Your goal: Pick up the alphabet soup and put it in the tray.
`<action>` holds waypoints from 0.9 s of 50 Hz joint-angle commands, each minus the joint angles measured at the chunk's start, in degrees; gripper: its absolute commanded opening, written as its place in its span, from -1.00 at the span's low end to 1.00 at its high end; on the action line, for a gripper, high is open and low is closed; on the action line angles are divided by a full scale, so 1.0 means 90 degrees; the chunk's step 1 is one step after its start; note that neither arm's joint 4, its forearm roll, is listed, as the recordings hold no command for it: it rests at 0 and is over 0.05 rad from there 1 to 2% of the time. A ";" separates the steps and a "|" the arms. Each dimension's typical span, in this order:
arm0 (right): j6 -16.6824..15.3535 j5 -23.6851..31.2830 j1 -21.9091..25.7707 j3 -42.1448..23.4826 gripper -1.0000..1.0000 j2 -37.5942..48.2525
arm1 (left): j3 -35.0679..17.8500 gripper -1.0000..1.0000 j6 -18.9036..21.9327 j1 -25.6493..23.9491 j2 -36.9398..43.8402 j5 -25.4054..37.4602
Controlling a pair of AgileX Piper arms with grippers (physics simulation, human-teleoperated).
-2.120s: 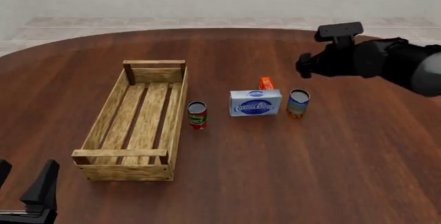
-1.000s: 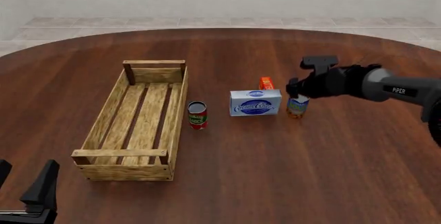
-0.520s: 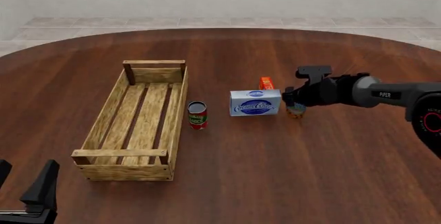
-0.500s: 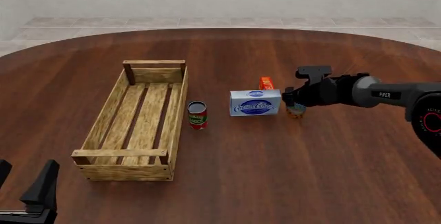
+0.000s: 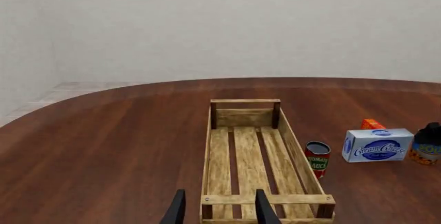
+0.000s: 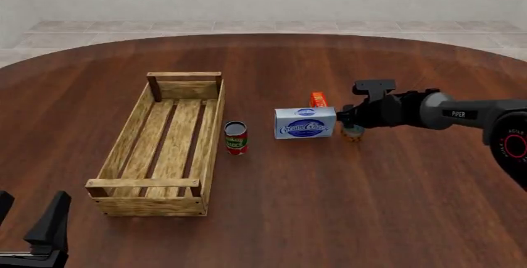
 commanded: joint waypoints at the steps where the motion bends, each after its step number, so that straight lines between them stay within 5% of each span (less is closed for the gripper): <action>1: -0.0186 0.0159 0.0054 0.0030 -1.00 -0.0231 | 0.0000 1.00 0.0000 0.0000 0.0000 0.0000; 37: -0.1019 0.1178 0.0257 -0.0267 -1.00 -0.2175 | 0.0000 1.00 0.0000 0.0000 0.0000 0.0000; 45: -0.0905 0.1110 0.0607 -0.0246 -1.00 -0.2701 | 0.0000 1.00 0.0000 0.0000 0.0000 0.0000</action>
